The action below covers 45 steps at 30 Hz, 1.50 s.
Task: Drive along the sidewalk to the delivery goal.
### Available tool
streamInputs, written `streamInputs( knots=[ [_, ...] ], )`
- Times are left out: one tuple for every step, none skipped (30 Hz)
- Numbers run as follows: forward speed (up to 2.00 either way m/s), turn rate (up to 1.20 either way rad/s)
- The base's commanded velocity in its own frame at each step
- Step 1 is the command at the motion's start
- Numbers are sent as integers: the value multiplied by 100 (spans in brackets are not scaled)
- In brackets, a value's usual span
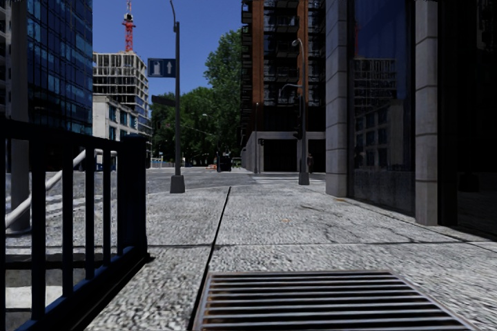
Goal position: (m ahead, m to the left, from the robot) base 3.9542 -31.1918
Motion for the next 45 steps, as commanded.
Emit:
streamInputs(
  knots=[
    [142,-12],
    [142,-8],
    [142,-4],
    [142,-3],
    [142,-3],
    [143,-2],
    [143,-2],
    [143,-2],
    [143,-2],
    [143,-2],
    [143,-2],
    [143,-2],
    [143,-2],
    [144,-2],
    [144,-2],
    [144,-2],
    [145,-2],
    [147,-2],
    [152,-2],
    [152,-2],
    [155,-2],
    [157,-2],
    [158,-2],
    [158,-2],
    [158,-2],
    [160,-2],
    [162,-2],
    [162,-2],
    [162,-2],
    [163,-2],
    [163,-2],
    [164,-2],
    [165,-2],
    [165,-2],
    [165,-2],
    [165,-2],
    [165,-2],
    [165,-2],
    [166,-2],
    [166,-2],
    [167,-2],
    [168,-2],
    [169,-2],
    [169,-2],
    [172,-2]
  ],
)
